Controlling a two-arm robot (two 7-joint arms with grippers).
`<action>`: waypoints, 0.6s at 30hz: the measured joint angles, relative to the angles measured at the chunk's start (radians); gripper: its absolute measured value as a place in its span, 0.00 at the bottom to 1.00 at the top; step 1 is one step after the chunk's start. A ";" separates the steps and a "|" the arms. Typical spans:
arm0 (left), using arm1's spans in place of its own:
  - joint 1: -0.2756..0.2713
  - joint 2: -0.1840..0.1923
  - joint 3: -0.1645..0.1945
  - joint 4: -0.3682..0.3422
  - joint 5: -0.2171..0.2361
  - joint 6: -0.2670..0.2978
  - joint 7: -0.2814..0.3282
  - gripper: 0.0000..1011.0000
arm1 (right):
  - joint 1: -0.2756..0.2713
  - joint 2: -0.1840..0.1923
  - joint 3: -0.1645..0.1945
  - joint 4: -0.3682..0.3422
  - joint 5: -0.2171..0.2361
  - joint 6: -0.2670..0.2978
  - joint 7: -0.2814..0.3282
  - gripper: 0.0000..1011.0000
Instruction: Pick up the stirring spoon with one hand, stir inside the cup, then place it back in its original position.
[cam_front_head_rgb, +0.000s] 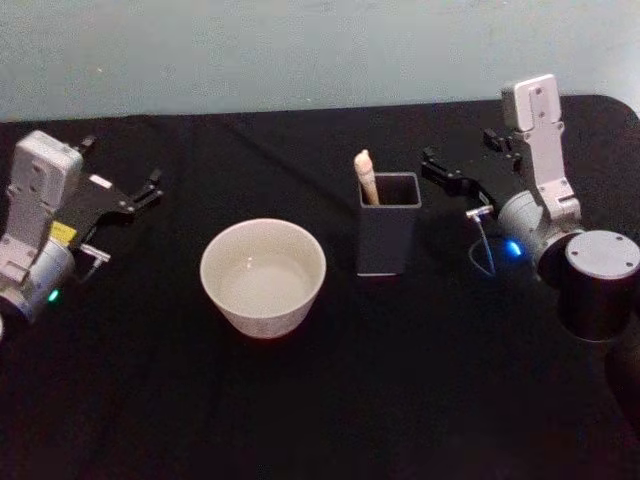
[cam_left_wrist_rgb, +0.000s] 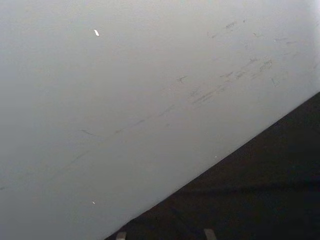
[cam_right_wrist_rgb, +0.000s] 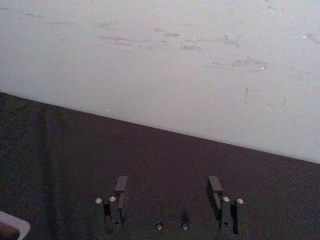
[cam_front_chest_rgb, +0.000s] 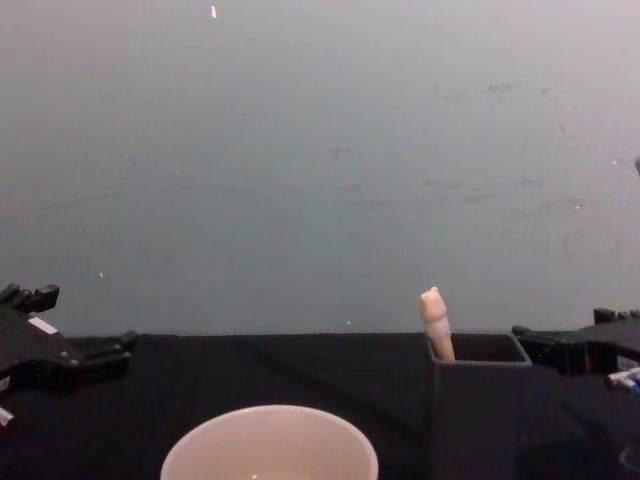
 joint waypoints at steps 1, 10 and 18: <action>0.000 0.000 0.000 0.000 0.000 0.000 0.000 0.99 | 0.000 0.000 0.000 0.000 0.000 0.000 0.000 0.99; 0.000 0.000 0.000 0.000 0.000 0.000 0.000 0.99 | -0.001 0.001 0.000 -0.002 0.000 -0.003 -0.001 0.99; 0.000 0.000 0.000 0.000 0.000 0.000 0.000 0.99 | -0.001 0.001 0.000 -0.003 0.000 -0.004 -0.002 0.99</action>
